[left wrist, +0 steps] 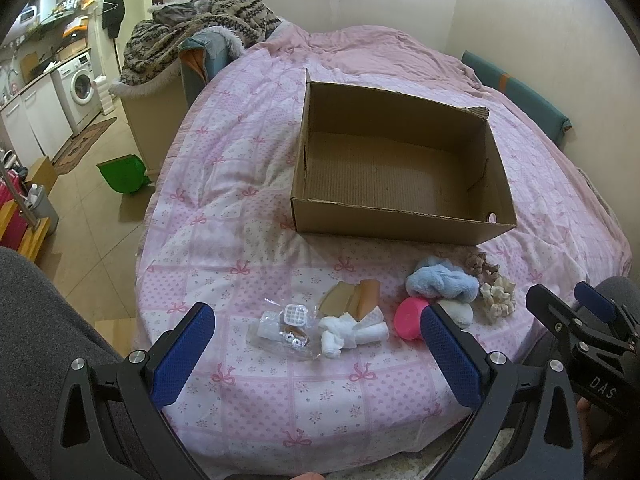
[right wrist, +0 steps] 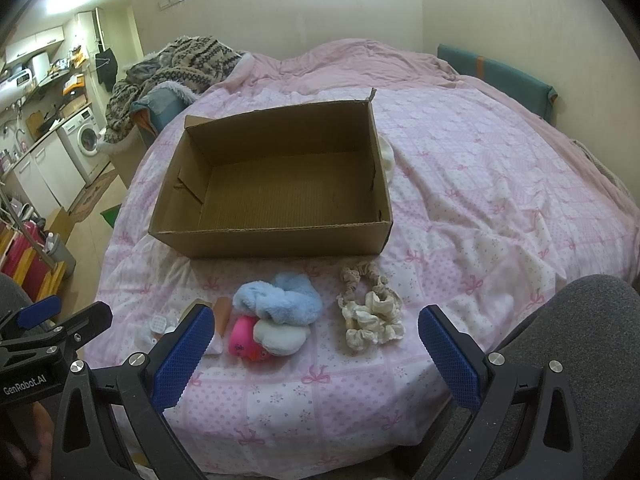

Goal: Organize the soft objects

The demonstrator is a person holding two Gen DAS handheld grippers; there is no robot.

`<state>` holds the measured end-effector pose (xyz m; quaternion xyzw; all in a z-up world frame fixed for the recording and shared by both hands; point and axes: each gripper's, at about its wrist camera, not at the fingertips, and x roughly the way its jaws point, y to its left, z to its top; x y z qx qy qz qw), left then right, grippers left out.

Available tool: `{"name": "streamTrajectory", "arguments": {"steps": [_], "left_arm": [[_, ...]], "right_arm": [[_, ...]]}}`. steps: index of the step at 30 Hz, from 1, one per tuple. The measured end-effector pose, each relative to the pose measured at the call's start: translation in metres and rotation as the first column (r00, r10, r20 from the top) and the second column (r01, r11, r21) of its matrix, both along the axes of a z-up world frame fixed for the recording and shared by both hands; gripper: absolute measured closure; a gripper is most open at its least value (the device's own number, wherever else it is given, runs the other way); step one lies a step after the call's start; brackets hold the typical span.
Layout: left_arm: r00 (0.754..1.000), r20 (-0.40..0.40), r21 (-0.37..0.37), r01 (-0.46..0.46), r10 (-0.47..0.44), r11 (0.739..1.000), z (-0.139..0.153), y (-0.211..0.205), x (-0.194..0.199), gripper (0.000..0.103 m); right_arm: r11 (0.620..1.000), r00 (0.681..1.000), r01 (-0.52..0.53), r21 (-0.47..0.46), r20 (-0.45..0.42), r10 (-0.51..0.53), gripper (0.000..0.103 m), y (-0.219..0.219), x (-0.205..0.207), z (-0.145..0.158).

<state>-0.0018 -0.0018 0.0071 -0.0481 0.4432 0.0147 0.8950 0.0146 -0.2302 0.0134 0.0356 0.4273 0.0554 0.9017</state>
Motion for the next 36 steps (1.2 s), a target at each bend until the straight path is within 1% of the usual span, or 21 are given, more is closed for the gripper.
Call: {"name": "streamTrajectory", "arguments": {"steps": [25,30,36], "left_arm": [[1.0,-0.001,-0.006,0.002,-0.002,1.0,-0.0039,-0.0016,0.0003,0.001],[1.0,0.001,0.011,0.004,-0.004,1.0,-0.0061,-0.0036,-0.0016,0.0],[1.0,0.002,0.01,0.007,-0.007,1.0,-0.0065,-0.0048,-0.0011,0.0]], "right_arm": [[1.0,1.0,0.0,0.001,-0.003,0.0,0.0,0.0014,-0.0001,-0.0015],[1.0,1.0,0.003,0.002,-0.003,-0.003,0.0,-0.0011,0.0004,0.0001],[1.0,1.0,0.008,0.002,-0.004,-0.008,0.0,-0.0004,0.002,-0.002]]}}
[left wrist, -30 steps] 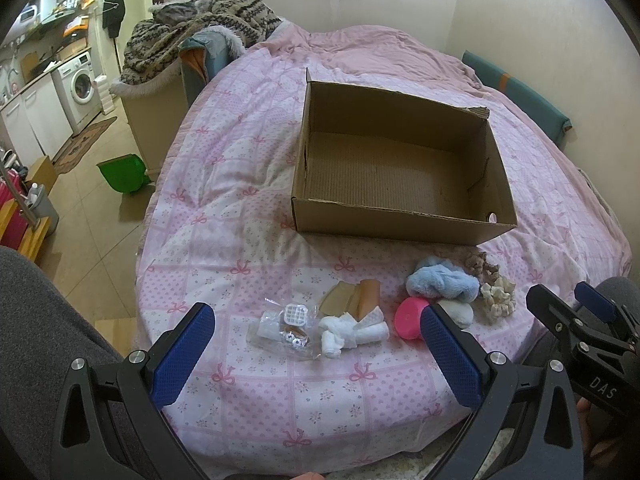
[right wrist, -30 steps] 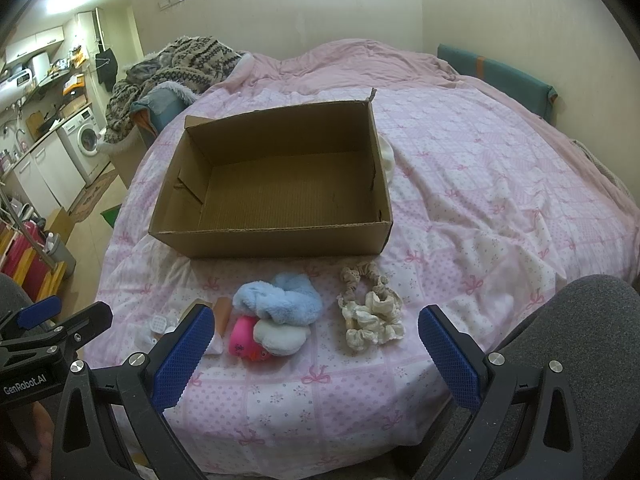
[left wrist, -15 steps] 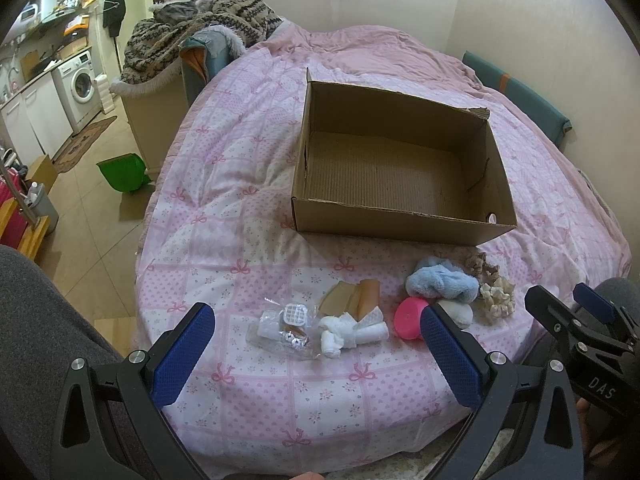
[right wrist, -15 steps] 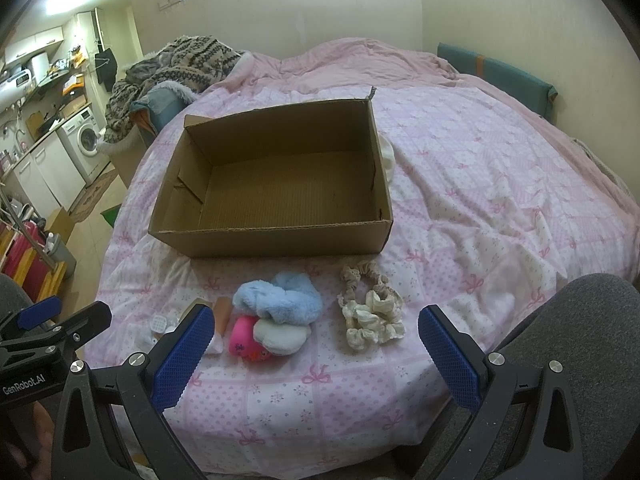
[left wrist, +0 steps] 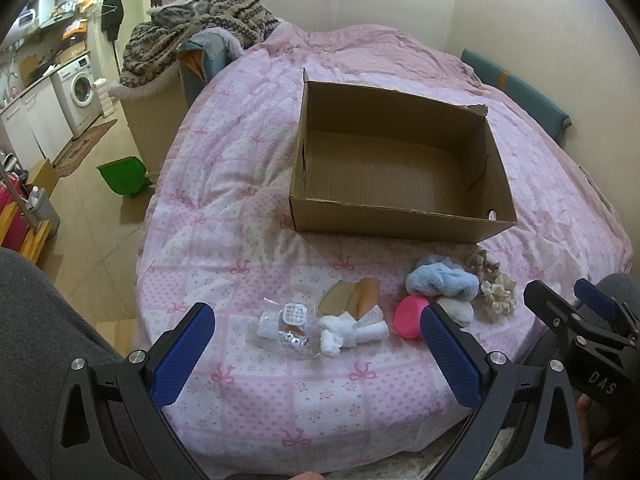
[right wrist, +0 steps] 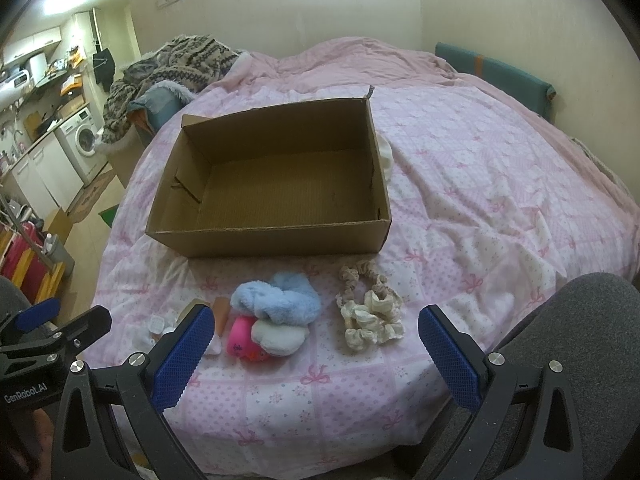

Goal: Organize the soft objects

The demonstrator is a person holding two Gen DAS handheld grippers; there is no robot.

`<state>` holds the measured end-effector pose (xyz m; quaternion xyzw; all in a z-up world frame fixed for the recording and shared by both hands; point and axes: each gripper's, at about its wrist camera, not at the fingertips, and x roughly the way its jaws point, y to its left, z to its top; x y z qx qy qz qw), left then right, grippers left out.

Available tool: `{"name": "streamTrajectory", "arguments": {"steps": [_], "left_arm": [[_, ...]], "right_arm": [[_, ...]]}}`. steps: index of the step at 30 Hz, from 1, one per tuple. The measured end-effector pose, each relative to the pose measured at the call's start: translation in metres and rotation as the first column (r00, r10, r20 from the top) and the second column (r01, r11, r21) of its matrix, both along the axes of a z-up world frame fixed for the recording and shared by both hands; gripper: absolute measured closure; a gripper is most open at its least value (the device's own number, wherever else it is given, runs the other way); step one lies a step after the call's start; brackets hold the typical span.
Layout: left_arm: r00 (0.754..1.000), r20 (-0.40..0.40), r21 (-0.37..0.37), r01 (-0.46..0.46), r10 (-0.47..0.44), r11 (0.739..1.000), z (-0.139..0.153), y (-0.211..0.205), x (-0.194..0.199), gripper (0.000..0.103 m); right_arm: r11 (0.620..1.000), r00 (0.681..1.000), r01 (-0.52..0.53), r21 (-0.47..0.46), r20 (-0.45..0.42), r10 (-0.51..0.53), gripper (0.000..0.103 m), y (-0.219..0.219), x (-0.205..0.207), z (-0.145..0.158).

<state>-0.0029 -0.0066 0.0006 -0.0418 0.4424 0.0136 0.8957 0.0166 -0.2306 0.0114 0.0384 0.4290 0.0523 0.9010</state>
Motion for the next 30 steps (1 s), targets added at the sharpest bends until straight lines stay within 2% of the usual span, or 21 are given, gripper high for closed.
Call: {"name": "streamTrajectory", "arguments": {"steps": [16,20,25,30], "left_arm": [[1.0,-0.007,-0.005,-0.008,0.008,1.0,0.003,0.001,0.0,0.0],[1.0,-0.019,-0.004,-0.002,0.002,1.0,0.012,0.003,0.006,0.0],[0.998,-0.056,-0.025,-0.029,0.027,0.999,0.02,0.013,0.022,0.0],[0.994,-0.106,-0.032,-0.027,0.024,0.999,0.024,0.021,0.046,0.001]], "right_arm": [[1.0,1.0,0.004,0.001,-0.007,-0.004,0.0,0.001,0.001,-0.004],[1.0,1.0,0.006,-0.002,0.003,-0.006,0.0,-0.001,0.001,0.0],[1.0,1.0,0.019,0.022,-0.025,-0.018,0.0,-0.009,0.012,0.006],[0.995,0.995,0.015,0.095,-0.104,-0.005,0.0,-0.027,0.038,0.014]]}}
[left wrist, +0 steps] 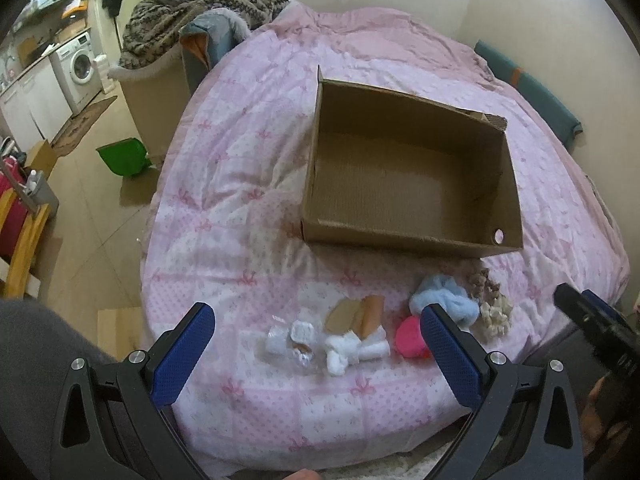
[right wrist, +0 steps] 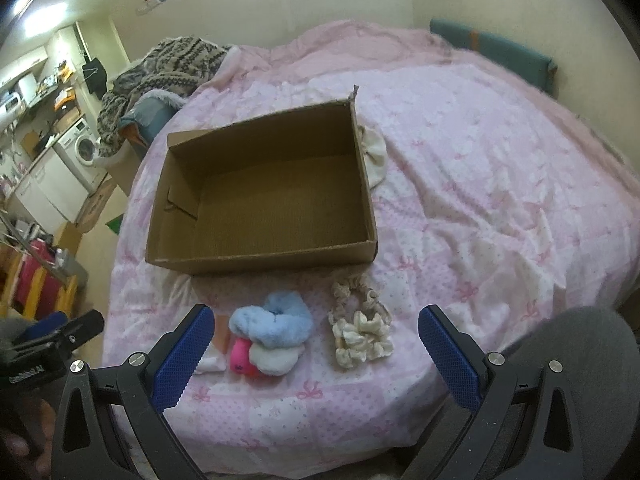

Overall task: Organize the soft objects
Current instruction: 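Grasp the clear plastic bag with the left tool while the right tool grasps the white cloth bundle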

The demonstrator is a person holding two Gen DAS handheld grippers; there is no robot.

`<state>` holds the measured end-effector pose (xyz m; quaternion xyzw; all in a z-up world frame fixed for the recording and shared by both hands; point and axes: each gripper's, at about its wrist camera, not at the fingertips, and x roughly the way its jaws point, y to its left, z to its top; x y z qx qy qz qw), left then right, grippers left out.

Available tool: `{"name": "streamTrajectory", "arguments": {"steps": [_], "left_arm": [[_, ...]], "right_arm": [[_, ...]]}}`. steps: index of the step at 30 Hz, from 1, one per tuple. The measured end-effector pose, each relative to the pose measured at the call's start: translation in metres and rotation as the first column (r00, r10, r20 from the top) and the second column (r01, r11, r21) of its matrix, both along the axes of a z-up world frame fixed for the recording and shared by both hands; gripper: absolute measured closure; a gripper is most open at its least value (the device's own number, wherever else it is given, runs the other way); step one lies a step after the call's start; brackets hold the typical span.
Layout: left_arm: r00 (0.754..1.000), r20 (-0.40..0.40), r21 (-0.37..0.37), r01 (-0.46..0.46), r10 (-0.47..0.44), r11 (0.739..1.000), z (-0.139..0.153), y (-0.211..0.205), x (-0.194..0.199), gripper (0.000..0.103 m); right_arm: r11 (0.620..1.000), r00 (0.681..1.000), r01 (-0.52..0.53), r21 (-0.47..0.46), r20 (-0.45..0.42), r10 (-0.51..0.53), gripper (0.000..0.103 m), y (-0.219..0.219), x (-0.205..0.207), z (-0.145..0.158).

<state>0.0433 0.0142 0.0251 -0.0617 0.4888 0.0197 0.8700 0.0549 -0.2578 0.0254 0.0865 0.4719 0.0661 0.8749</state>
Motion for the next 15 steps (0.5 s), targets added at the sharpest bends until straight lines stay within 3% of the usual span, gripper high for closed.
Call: {"name": "streamTrajectory", "arguments": {"steps": [3,6,10,15], "left_arm": [[1.0,-0.006,0.019,-0.005,0.006,1.0,0.005,0.008,0.017,0.001],[1.0,-0.027,0.031,-0.012,0.012,0.999,0.005,0.016,0.036,0.001],[0.998,-0.057,0.045,-0.029,0.031,0.999,-0.009,0.026,0.053,0.001],[0.988,-0.139,0.039,-0.058,0.063,0.998,-0.044,0.036,0.059,0.001]], "right_arm": [[0.997,0.997,0.009,0.075,-0.072,-0.004,0.0,-0.017,0.022,-0.001],[0.976,0.977,0.067,0.209,-0.21,-0.022,0.0,-0.04,0.048,-0.018],[0.973,0.935,0.113,0.202,-0.354,-0.035,0.0,-0.047,0.068,-0.051],[0.982,0.874,0.103,0.156,-0.486,-0.014,0.016,-0.033,0.079,-0.101]]}}
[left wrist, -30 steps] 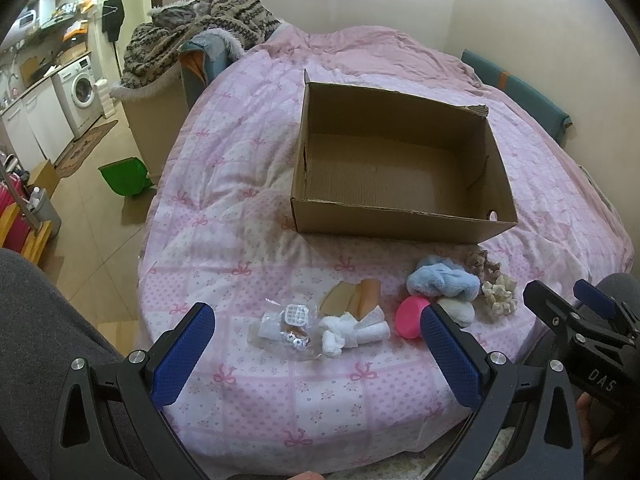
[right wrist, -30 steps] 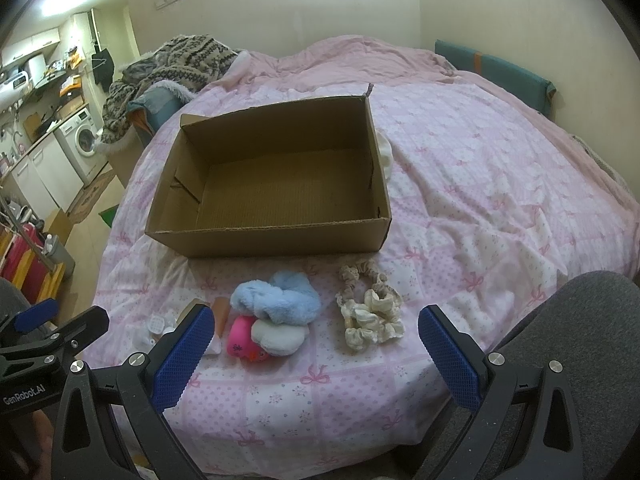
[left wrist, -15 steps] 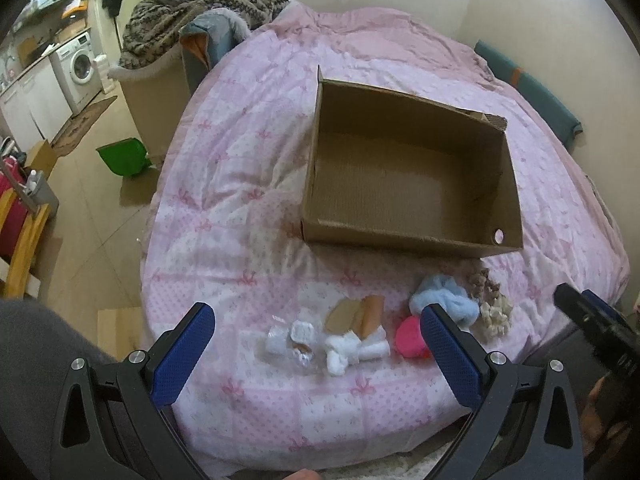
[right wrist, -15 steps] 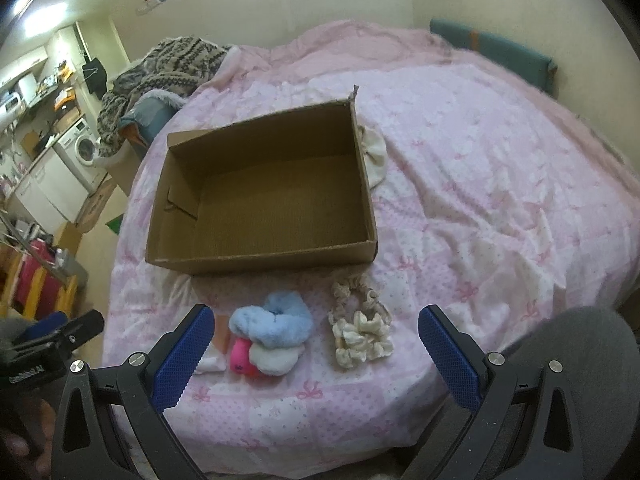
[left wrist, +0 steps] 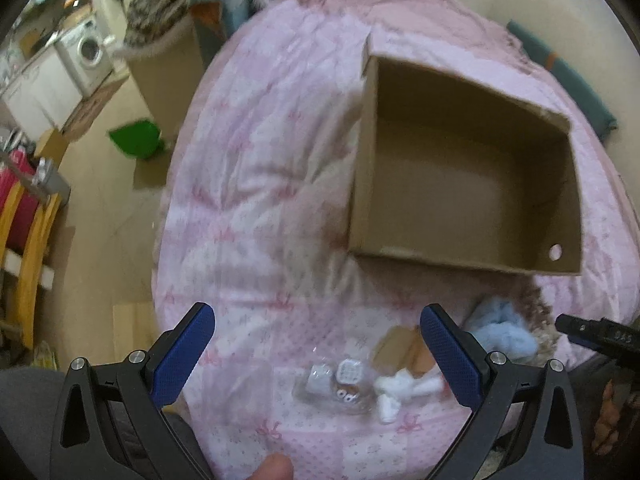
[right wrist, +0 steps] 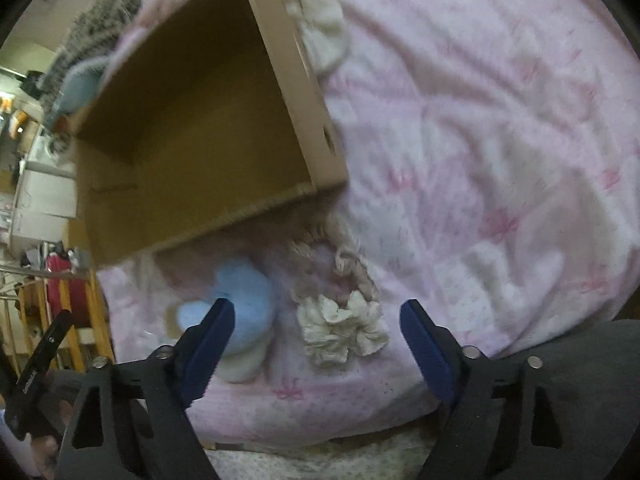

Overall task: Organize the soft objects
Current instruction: 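Grasp the clear plastic bag with the left tool while the right tool grasps the white cloth bundle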

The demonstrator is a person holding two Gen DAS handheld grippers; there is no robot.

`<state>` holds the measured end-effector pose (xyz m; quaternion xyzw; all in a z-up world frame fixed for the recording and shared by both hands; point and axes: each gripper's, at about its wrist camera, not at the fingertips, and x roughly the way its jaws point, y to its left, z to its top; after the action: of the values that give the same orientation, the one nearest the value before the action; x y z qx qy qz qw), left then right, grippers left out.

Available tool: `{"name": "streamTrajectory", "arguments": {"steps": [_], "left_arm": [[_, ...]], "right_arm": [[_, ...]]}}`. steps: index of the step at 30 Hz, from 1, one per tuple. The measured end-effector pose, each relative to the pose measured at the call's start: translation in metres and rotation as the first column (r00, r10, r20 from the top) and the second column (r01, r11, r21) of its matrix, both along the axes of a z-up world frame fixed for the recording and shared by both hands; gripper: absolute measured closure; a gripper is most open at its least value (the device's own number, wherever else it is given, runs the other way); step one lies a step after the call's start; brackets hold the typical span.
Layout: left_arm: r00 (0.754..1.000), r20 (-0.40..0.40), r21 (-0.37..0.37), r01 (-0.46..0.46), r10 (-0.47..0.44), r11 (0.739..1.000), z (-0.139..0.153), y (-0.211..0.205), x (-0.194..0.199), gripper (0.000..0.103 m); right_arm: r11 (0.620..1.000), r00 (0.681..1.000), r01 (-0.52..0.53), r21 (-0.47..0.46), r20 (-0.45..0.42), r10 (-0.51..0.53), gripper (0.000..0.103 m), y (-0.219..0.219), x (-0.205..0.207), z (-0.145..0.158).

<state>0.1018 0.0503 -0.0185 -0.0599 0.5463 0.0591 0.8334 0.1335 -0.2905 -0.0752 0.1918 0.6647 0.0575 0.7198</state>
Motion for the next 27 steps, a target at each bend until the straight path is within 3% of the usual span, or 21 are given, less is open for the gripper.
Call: {"name": "streamTrajectory", "arguments": {"steps": [2,5,7,11,14,19,23,27], "left_arm": [[0.998,-0.031,-0.029,-0.047,0.046,0.998,-0.01,0.009,-0.002,0.001],[0.997,-0.053,-0.044,-0.052,0.049,0.998,-0.015,0.014,-0.001,0.001],[0.997,-0.055,-0.038,-0.057,0.055,0.998,-0.015,0.015,-0.002,0.001],[0.996,-0.063,-0.055,-0.061,0.057,0.997,-0.018,0.016,-0.003,0.001],[0.996,-0.07,-0.071,-0.062,0.057,0.996,-0.019,0.013,0.0,0.001],[0.997,-0.066,-0.06,-0.051,0.047,0.997,-0.02,0.007,0.005,0.001],[0.996,-0.062,-0.052,-0.061,0.057,0.997,-0.02,0.011,0.002,0.001],[0.995,-0.059,-0.062,-0.082,0.078,0.995,-0.019,0.016,0.002,0.001]], "right_arm": [[1.0,0.999,0.003,-0.013,-0.04,-0.003,0.023,0.005,0.001,-0.015],[0.999,0.999,-0.002,-0.043,-0.047,0.0,0.024,0.014,0.0,-0.025],[0.996,1.0,0.027,-0.08,-0.014,-0.028,0.024,0.014,-0.004,-0.02],[0.996,0.996,0.088,-0.03,0.034,-0.087,0.024,0.0,-0.012,-0.001],[0.998,0.998,0.061,-0.007,0.005,-0.061,0.046,0.001,-0.018,-0.002],[0.997,0.999,0.007,-0.076,-0.048,-0.01,0.059,0.013,-0.016,-0.024],[0.994,1.0,-0.007,-0.112,-0.019,0.005,0.087,0.014,-0.017,-0.019],[0.997,0.999,-0.009,-0.071,0.038,0.011,0.09,0.01,-0.026,0.007]]}}
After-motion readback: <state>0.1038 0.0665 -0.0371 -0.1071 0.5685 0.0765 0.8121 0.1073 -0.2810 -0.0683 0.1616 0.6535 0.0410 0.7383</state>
